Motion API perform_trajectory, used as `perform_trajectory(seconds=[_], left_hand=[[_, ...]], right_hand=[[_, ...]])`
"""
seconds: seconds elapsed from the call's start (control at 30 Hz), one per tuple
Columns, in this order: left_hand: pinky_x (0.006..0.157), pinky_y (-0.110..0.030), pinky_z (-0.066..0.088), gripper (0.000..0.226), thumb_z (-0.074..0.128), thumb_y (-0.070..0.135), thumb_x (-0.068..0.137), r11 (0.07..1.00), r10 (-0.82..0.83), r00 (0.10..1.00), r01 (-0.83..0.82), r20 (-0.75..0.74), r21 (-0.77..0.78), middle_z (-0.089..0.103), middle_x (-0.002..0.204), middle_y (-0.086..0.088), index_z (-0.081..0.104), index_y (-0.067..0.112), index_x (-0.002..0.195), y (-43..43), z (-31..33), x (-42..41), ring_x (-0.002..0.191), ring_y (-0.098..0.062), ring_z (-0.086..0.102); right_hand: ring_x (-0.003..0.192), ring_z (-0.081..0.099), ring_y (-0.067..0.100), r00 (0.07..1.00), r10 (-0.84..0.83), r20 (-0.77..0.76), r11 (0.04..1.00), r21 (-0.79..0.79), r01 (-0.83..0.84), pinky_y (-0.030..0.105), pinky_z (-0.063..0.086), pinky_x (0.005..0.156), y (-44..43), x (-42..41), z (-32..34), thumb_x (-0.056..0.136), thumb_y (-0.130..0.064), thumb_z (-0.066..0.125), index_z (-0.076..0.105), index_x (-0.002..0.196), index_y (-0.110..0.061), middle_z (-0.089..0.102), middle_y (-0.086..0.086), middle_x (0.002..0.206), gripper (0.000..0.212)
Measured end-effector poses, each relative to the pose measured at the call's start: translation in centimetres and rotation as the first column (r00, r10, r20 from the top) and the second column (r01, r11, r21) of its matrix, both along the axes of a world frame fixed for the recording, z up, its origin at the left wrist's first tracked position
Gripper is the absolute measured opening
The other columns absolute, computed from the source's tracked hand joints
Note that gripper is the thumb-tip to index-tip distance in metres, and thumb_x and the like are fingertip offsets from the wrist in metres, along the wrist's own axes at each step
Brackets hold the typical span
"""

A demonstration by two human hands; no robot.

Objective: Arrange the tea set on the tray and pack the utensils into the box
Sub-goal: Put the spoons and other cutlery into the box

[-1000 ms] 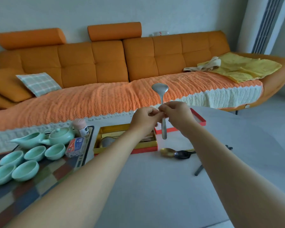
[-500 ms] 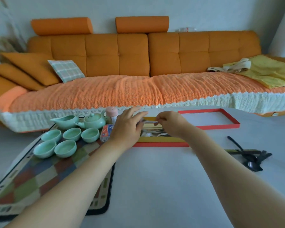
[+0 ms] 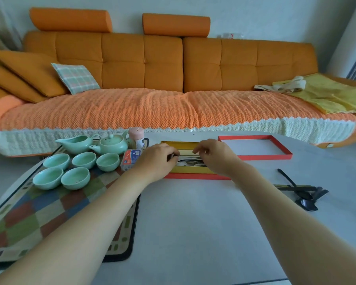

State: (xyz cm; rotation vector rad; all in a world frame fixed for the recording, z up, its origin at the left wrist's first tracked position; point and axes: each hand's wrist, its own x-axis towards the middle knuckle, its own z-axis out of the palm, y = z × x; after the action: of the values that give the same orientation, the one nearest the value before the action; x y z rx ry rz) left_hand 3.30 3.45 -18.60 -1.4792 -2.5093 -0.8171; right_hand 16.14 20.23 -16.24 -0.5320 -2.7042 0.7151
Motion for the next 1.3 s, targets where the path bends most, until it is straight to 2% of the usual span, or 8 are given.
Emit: perform_trajectory(seconds=[0.1, 0.33, 0.47, 0.6, 0.8, 0.93, 1.1, 1.3], left_hand=[[0.092, -0.037, 0.047, 0.025, 0.054, 0.031, 0.095, 1.0, 0.02, 1.0, -0.02, -0.012, -0.023, 0.065, 0.111, 0.006, 0.071, 0.027, 0.114, 0.0, 0.0, 0.2, 0.105, -0.018, 0.059], [0.099, -0.038, 0.034, 0.034, 0.053, 0.035, 0.096, 1.0, 0.003, 0.988, -0.006, -0.156, -0.018, 0.058, 0.129, 0.004, 0.061, 0.024, 0.127, 2.7, 2.4, 3.7, 0.121, -0.02, 0.049], [0.096, -0.035, 0.04, 0.032, 0.054, 0.03, 0.096, 0.995, -0.083, 0.979, 0.091, -0.187, 0.034, 0.059, 0.125, 0.002, 0.061, 0.019, 0.126, 4.9, 2.7, 7.6, 0.117, -0.019, 0.051], [0.092, -0.034, 0.044, 0.027, 0.055, 0.026, 0.095, 0.983, -0.171, 0.974, 0.18, -0.151, 0.048, 0.062, 0.116, 0.003, 0.064, 0.02, 0.119, 7.4, 2.2, 11.5, 0.11, -0.018, 0.053], [0.105, -0.037, 0.037, 0.04, 0.055, 0.044, 0.093, 0.947, -0.282, 0.957, 0.266, -0.07, -0.179, 0.056, 0.132, 0.006, 0.059, 0.029, 0.13, 11.6, 1.4, 16.0, 0.124, -0.017, 0.047], [0.106, -0.037, 0.032, 0.049, 0.052, 0.057, 0.09, 0.907, -0.319, 0.933, 0.25, -0.164, -0.34, 0.057, 0.125, 0.004, 0.057, 0.033, 0.133, 12.7, 0.3, 17.2, 0.12, -0.019, 0.047], [0.098, -0.034, 0.04, 0.035, 0.05, 0.042, 0.098, 0.916, -0.335, 0.934, 0.293, -0.122, -0.274, 0.059, 0.114, 0.004, 0.062, 0.03, 0.129, 12.9, -0.2, 17.0, 0.11, -0.017, 0.049], [0.076, -0.034, 0.051, 0.021, 0.047, 0.018, 0.102, 0.961, -0.277, 0.959, 0.276, 0.068, 0.024, 0.064, 0.104, -0.001, 0.064, 0.015, 0.114, 12.3, 1.0, 15.9, 0.093, -0.019, 0.06]], right_hand=[[0.076, 0.067, 0.024, 0.998, 0.023, 0.056, 1.0, -0.003, -0.023, 0.041, 0.058, 0.071, -0.1, 0.4, -0.4, 0.092, -0.012, 0.044, 0.073, 0.105, -0.029, 0.07, -0.002, 0.1, 0.036], [0.084, 0.062, 0.011, 1.0, 0.0, -0.015, 1.0, 0.0, 0.0, 0.022, 0.048, 0.075, 0.5, 3.1, 1.0, 0.095, -0.01, 0.044, 0.066, 0.125, -0.025, 0.062, -0.009, 0.119, 0.04], [0.096, 0.059, 0.013, 0.985, -0.107, -0.135, 0.992, 0.049, 0.115, 0.027, 0.049, 0.079, 3.3, 6.7, 2.1, 0.09, -0.002, 0.043, 0.07, 0.109, -0.027, 0.06, -0.007, 0.112, 0.041], [0.083, 0.056, 0.004, 0.978, -0.207, -0.011, 0.972, 0.114, 0.207, 0.019, 0.044, 0.063, 6.5, 12.0, 2.7, 0.086, -0.002, 0.042, 0.07, 0.092, -0.032, 0.063, -0.01, 0.106, 0.041], [0.1, 0.05, 0.005, 0.93, -0.167, 0.328, 0.975, 0.193, 0.108, 0.021, 0.04, 0.085, 8.7, 17.9, 1.4, 0.082, -0.022, 0.058, 0.07, 0.113, -0.037, 0.059, -0.014, 0.11, 0.036], [0.111, 0.05, 0.011, 0.923, -0.193, 0.332, 0.974, 0.18, 0.139, 0.027, 0.044, 0.093, 9.8, 18.4, 0.0, 0.08, -0.016, 0.054, 0.069, 0.112, -0.038, 0.058, -0.011, 0.11, 0.041], [0.109, 0.053, 0.017, 0.931, -0.214, 0.297, 0.956, 0.258, 0.137, 0.028, 0.044, 0.09, 10.4, 17.8, -0.9, 0.089, -0.014, 0.051, 0.071, 0.096, -0.04, 0.065, -0.009, 0.108, 0.033], [0.086, 0.058, 0.017, 0.98, -0.179, 0.091, 0.967, 0.202, 0.158, 0.025, 0.044, 0.074, 9.8, 16.5, 0.1, 0.101, -0.019, 0.051, 0.072, 0.114, -0.023, 0.063, -0.002, 0.107, 0.025]])
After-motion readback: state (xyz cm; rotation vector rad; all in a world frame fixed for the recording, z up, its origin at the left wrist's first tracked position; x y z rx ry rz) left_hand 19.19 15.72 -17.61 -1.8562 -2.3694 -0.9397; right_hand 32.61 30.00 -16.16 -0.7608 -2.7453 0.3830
